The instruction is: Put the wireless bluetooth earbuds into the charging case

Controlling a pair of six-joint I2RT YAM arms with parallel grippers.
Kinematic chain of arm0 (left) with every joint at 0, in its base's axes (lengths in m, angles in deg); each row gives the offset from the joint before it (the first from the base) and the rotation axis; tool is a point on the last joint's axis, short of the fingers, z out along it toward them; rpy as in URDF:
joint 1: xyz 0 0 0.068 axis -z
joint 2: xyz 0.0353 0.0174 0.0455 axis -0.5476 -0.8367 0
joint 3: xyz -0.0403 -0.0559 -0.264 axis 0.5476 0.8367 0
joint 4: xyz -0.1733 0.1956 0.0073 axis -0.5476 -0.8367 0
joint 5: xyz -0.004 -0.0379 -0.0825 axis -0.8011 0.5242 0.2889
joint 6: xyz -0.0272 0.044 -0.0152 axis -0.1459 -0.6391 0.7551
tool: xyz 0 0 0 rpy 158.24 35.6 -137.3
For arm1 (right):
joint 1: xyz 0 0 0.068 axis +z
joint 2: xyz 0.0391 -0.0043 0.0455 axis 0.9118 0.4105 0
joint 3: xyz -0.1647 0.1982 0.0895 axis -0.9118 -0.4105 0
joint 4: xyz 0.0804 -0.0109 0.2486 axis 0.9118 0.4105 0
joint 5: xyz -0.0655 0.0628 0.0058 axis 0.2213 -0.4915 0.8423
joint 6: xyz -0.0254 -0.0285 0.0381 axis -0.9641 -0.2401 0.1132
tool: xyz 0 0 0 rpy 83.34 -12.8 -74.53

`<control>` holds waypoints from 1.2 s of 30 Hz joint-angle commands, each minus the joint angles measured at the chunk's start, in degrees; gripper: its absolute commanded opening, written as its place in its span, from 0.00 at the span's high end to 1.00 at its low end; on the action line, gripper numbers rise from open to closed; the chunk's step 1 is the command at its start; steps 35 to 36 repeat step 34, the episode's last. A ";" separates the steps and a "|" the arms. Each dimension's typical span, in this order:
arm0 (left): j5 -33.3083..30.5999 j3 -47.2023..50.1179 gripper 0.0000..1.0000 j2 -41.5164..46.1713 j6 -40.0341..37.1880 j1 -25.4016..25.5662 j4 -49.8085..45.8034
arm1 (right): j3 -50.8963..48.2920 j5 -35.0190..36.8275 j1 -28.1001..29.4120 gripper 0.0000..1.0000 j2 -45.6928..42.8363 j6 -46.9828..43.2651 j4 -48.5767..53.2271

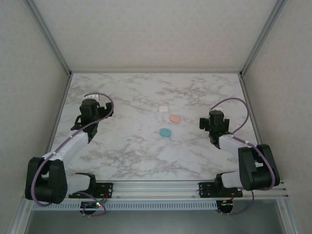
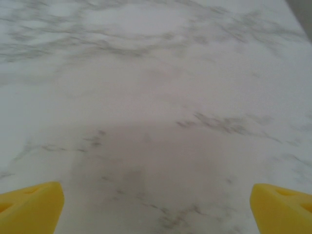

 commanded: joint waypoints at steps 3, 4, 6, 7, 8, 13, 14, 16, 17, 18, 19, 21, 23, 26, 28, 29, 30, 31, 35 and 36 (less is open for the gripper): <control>0.08 5.78 0.00 -5.16 -2.09 -3.86 16.16 | -1.27 -14.61 -3.40 0.01 1.83 -5.22 -17.64; 1.15 6.65 0.00 -6.24 -2.63 -4.28 18.56 | -1.89 -17.20 -4.22 0.01 2.59 -4.72 -20.80; 2.73 6.99 0.00 -8.03 -2.26 -5.17 20.13 | -5.68 -18.74 -4.91 0.01 4.29 -4.31 -26.63; 3.91 7.45 0.00 -8.99 -2.46 -5.37 21.23 | -6.50 -20.42 -5.70 0.01 3.84 -4.14 -27.49; 5.59 8.19 0.00 -9.61 -2.86 -5.45 22.93 | -7.23 -20.81 -5.73 0.01 4.38 -4.29 -29.41; 8.24 14.64 0.00 -17.03 -2.97 -6.01 40.46 | -4.03 -10.94 -5.91 0.01 9.04 0.08 -27.12; 9.05 14.15 0.00 -16.23 -2.24 -6.99 37.93 | -4.97 -11.76 -6.67 0.01 9.55 0.40 -30.16; 8.88 13.55 0.00 -16.55 -1.88 -7.35 37.35 | -4.97 -10.83 -6.53 0.01 9.47 0.42 -30.07; 7.07 13.52 0.00 -16.77 -1.95 -6.78 37.76 | -4.87 -10.45 -6.37 0.01 9.30 0.49 -29.42; 5.16 13.38 0.00 -16.62 -2.25 -5.97 37.08 | -4.99 -10.38 -6.38 0.01 9.47 0.42 -29.94; 3.71 13.46 0.00 -16.73 -2.48 -5.39 37.66 | -4.90 -10.42 -6.35 0.01 9.31 0.41 -29.56; 3.78 13.51 0.00 -16.74 -2.45 -5.38 37.68 | -4.88 -10.52 -6.38 0.01 9.31 0.42 -29.58; 3.89 13.63 0.00 -16.68 -2.46 -5.37 37.70 | -4.90 -10.52 -6.36 0.01 9.43 0.41 -29.58; 3.90 13.50 0.00 -16.63 -2.45 -5.37 37.61 | -4.90 -10.52 -6.34 0.01 9.38 0.41 -29.58; 3.89 13.55 0.00 -16.67 -2.52 -5.38 37.55 | -4.81 -10.60 -6.33 0.01 9.39 0.41 -29.49; 3.89 13.54 0.00 -16.67 -2.48 -5.38 37.62 | -4.72 -10.56 -6.40 0.01 9.39 0.41 -29.41; 3.89 13.51 0.00 -16.63 -2.52 -5.42 37.59 | -4.76 -10.61 -6.40 0.01 9.39 0.41 -29.36; 3.98 13.50 0.00 -16.67 -2.54 -5.40 37.61 | -4.69 -10.61 -6.40 0.01 9.44 0.41 -29.39; 4.24 13.47 0.00 -16.63 -2.56 -5.37 37.45 | -4.82 -10.70 -6.33 0.01 9.44 0.41 -29.50; 4.24 13.47 0.00 -16.63 -2.56 -5.37 37.45 | -4.82 -10.70 -6.33 0.01 9.44 0.41 -29.50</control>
